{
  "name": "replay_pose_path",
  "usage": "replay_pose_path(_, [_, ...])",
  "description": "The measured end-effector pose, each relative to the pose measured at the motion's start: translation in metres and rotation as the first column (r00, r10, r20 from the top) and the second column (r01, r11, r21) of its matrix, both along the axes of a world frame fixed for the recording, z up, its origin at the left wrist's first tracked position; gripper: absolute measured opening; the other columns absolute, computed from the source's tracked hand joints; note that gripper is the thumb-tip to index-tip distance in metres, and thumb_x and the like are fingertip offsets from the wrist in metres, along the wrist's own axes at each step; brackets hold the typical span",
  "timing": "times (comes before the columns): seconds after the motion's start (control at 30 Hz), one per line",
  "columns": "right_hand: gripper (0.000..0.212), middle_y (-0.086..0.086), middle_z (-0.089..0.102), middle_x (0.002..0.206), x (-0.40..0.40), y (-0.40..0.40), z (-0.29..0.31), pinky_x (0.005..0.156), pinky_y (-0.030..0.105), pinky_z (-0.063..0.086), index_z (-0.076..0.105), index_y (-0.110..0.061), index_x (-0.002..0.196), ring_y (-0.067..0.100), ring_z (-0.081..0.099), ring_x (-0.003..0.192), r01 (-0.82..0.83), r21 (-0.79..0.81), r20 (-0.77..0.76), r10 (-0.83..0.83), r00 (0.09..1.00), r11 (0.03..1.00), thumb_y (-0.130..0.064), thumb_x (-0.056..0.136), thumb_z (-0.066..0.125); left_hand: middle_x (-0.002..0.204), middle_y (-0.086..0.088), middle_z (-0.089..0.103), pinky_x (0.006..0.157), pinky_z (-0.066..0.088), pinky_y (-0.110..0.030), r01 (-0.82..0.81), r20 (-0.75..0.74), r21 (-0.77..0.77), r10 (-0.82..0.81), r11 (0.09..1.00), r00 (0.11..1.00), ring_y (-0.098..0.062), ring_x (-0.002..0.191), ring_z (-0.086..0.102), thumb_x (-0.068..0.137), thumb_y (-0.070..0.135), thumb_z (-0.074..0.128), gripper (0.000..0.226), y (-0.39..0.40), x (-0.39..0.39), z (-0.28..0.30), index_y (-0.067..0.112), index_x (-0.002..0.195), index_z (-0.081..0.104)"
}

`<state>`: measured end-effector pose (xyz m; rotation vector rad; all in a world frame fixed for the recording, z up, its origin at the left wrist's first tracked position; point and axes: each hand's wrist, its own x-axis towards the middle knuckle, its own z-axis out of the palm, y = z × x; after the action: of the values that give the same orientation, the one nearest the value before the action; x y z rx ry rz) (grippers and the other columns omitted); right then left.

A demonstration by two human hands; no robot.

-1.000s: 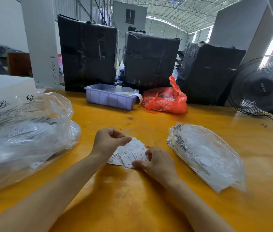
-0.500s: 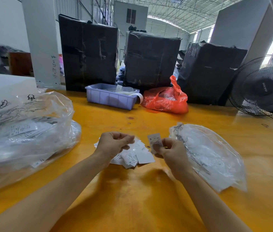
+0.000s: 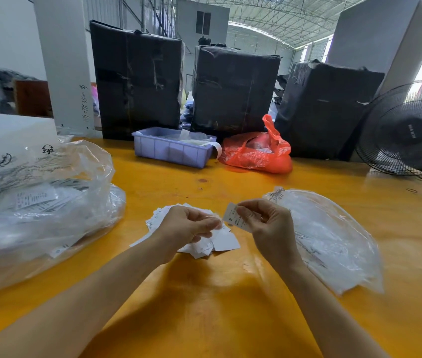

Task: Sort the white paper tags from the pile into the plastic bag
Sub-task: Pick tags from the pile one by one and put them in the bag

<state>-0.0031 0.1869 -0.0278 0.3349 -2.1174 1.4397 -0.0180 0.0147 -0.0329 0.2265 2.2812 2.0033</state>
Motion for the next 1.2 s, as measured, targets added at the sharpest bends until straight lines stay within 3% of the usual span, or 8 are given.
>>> replay_pose_path(0.17, [0.013,-0.010,0.066,0.076,0.0006,0.0005,0.0010,0.063,0.009,0.046,0.071,-0.017,0.079,-0.005,0.061,0.073,0.001,0.018,-0.031,0.000,1.000,1.000,-0.004,0.081,0.071,0.076,0.005,0.074,0.055,0.041,-0.016,0.069,0.003,-0.013,-0.069,0.998,0.998,-0.002,0.061,0.061,0.082,0.020,0.071,0.009,0.0005,0.0018,0.0006,0.013,0.081,0.076])
replay_pose_path(0.37, [0.007,-0.003,0.068,0.080,0.0005,0.0007,0.0004,0.067,0.018,0.051,0.073,-0.011,0.083,0.006,0.063,0.079,0.017,0.070,-0.044,-0.014,0.999,0.997,-0.004,0.082,0.070,0.073,0.006,0.073,0.053,0.042,-0.015,0.087,0.020,-0.021,-0.087,0.996,0.996,-0.001,0.058,0.061,0.077,0.023,0.074,0.015,0.0014,0.0033,0.0026,0.010,0.084,0.076])
replay_pose_path(0.53, [0.009,-0.005,0.068,0.078,0.0004,0.0003,0.0001,0.066,0.011,0.048,0.073,-0.011,0.082,0.001,0.063,0.077,0.009,0.103,-0.056,-0.003,0.998,0.995,-0.003,0.081,0.070,0.070,0.006,0.072,0.049,0.042,-0.012,0.092,0.032,-0.013,-0.091,0.996,0.995,0.000,0.056,0.060,0.077,0.022,0.075,0.013,0.0026,0.0042,0.0041,0.010,0.083,0.076])
replay_pose_path(0.7, [0.008,-0.001,0.070,0.081,0.0002,0.0009,-0.0020,0.068,0.016,0.049,0.073,-0.012,0.083,0.008,0.063,0.079,-0.009,0.159,-0.037,0.015,0.999,0.987,-0.005,0.082,0.070,0.072,0.004,0.074,0.048,0.042,-0.013,0.104,0.036,0.001,-0.104,0.995,0.994,0.000,0.056,0.061,0.079,0.019,0.073,0.006,0.0017,0.0037,0.0045,0.014,0.078,0.075])
replay_pose_path(0.83, [0.003,-0.003,0.069,0.075,0.0003,0.0012,-0.0026,0.061,0.024,0.050,0.072,-0.013,0.080,0.010,0.064,0.071,-0.045,0.189,0.009,0.044,0.999,0.981,-0.011,0.082,0.071,0.071,0.001,0.073,0.047,0.042,-0.014,0.116,0.022,0.014,-0.116,0.993,0.993,-0.001,0.055,0.060,0.077,0.017,0.074,0.005,0.0010,0.0039,0.0039,0.016,0.073,0.076])
replay_pose_path(0.97, [0.002,-0.010,0.066,0.074,0.0007,0.0013,-0.0015,0.063,0.015,0.049,0.071,-0.012,0.081,-0.001,0.062,0.072,0.012,0.152,-0.053,-0.003,0.999,0.988,-0.011,0.082,0.071,0.070,0.001,0.073,0.047,0.042,-0.014,0.099,0.022,0.006,-0.099,0.995,0.995,-0.001,0.054,0.060,0.076,0.017,0.076,0.007,0.0007,0.0035,0.0034,0.018,0.069,0.077])
replay_pose_path(1.2, [0.002,-0.009,0.066,0.076,0.0021,-0.0001,-0.0005,0.066,0.011,0.048,0.071,-0.011,0.083,-0.002,0.062,0.075,0.005,0.152,-0.065,0.005,0.998,0.988,-0.009,0.082,0.071,0.062,0.003,0.071,0.045,0.040,-0.013,0.094,0.036,0.033,-0.096,0.995,0.995,0.000,0.050,0.057,0.078,0.012,0.074,0.003,0.0014,0.0040,0.0043,0.011,0.079,0.076])
